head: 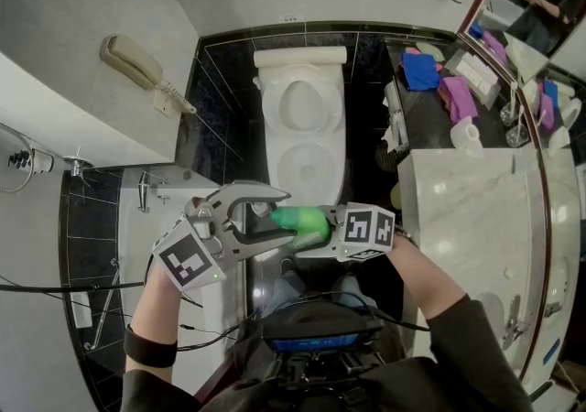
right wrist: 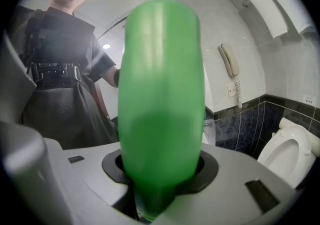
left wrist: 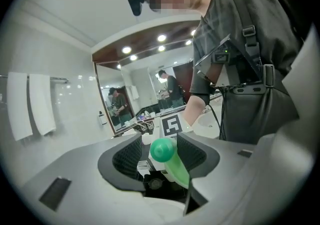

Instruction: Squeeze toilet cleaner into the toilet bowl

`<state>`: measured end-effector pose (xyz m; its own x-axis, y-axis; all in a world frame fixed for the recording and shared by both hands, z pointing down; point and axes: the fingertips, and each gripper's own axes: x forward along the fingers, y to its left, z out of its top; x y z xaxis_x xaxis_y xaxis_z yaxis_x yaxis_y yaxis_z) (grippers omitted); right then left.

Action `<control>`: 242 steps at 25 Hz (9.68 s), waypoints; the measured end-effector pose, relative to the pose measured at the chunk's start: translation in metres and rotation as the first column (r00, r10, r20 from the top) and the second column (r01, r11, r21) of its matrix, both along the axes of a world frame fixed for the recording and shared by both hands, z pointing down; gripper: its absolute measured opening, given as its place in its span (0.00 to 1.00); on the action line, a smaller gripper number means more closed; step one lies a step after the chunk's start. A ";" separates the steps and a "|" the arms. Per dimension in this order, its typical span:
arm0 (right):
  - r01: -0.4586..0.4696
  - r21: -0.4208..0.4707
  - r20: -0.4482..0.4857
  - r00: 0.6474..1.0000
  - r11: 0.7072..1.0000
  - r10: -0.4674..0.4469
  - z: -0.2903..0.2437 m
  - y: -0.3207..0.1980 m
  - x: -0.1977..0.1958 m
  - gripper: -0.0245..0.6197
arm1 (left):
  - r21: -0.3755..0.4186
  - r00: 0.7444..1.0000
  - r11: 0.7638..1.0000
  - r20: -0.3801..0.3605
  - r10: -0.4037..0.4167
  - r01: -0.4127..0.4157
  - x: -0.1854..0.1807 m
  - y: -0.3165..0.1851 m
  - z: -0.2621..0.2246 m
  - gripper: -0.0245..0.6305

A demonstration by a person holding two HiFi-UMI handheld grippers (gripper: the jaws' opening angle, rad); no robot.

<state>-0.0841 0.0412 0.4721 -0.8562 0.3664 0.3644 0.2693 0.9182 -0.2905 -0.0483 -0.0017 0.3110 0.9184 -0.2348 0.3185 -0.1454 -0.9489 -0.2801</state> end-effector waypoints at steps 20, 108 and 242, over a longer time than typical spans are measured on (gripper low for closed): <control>-0.269 0.451 -0.024 0.949 0.851 0.313 0.032 -0.069 0.016 0.33 | -0.364 0.953 0.912 -0.152 -0.261 0.192 0.002 -0.011 0.019 0.28; -0.138 0.321 -0.046 0.986 0.937 0.161 0.031 -0.035 0.023 0.33 | -0.264 0.981 0.951 -0.062 -0.184 0.161 0.019 0.019 0.022 0.64; 0.101 0.018 -0.017 0.995 0.995 -0.100 0.001 0.037 0.023 0.33 | 0.106 0.996 0.993 0.062 -0.057 0.050 0.011 0.035 0.002 0.52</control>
